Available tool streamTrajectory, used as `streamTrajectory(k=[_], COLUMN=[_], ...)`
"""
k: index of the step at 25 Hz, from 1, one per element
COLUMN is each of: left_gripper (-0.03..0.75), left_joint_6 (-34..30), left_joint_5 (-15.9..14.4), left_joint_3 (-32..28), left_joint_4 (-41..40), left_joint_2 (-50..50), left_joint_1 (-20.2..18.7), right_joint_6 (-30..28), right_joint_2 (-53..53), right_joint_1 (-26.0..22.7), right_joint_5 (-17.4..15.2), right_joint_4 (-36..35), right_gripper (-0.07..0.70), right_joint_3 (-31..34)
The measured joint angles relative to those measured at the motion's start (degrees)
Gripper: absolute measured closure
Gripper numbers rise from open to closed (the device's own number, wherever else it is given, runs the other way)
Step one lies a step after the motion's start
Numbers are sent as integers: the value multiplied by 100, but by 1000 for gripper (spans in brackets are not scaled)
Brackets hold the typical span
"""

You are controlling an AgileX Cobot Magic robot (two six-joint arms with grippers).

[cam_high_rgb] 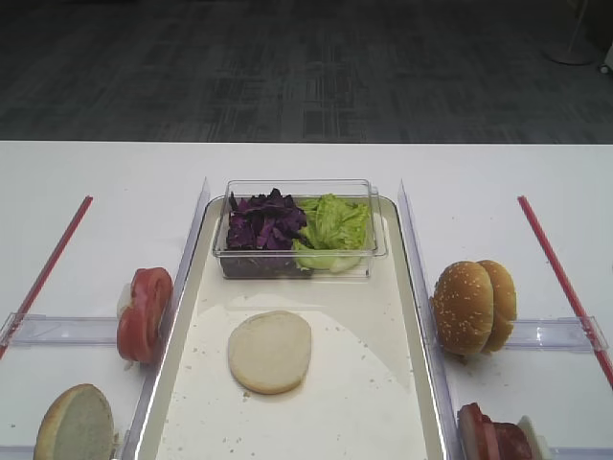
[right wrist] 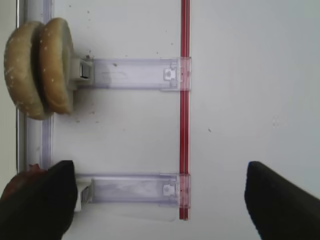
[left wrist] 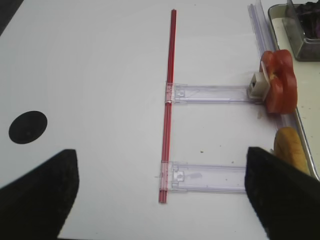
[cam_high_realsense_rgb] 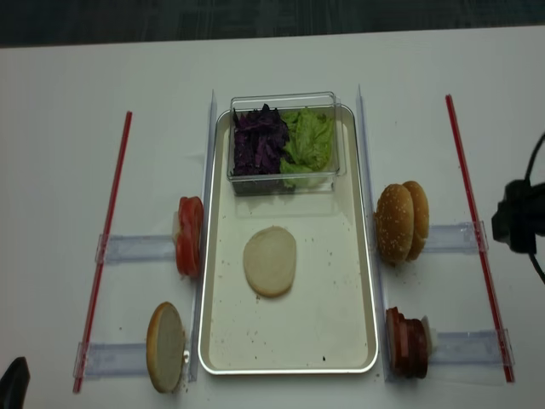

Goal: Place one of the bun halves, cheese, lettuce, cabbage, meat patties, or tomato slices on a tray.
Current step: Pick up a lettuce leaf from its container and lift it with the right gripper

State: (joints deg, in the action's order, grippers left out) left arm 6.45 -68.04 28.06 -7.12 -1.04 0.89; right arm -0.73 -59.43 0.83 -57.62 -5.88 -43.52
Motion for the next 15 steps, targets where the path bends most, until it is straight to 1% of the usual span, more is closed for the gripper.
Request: streamTrajectory(k=[7, 15], left_gripper=[97, 97], left_joint_6=[0, 0], left_joint_5=[0, 0], left_joint_3=[0, 0], left_joint_4=[0, 0], left_joint_2=[0, 0], left_joint_1=[0, 0], right_joint_6=[-98, -155], right_joint_2=[-1408, -2665], right_joint_1=[0, 0], right_joint_5=[114, 174], right_joint_4=[0, 103], right_gripper=[-57, -56], right_joint_3=[-863, -1801])
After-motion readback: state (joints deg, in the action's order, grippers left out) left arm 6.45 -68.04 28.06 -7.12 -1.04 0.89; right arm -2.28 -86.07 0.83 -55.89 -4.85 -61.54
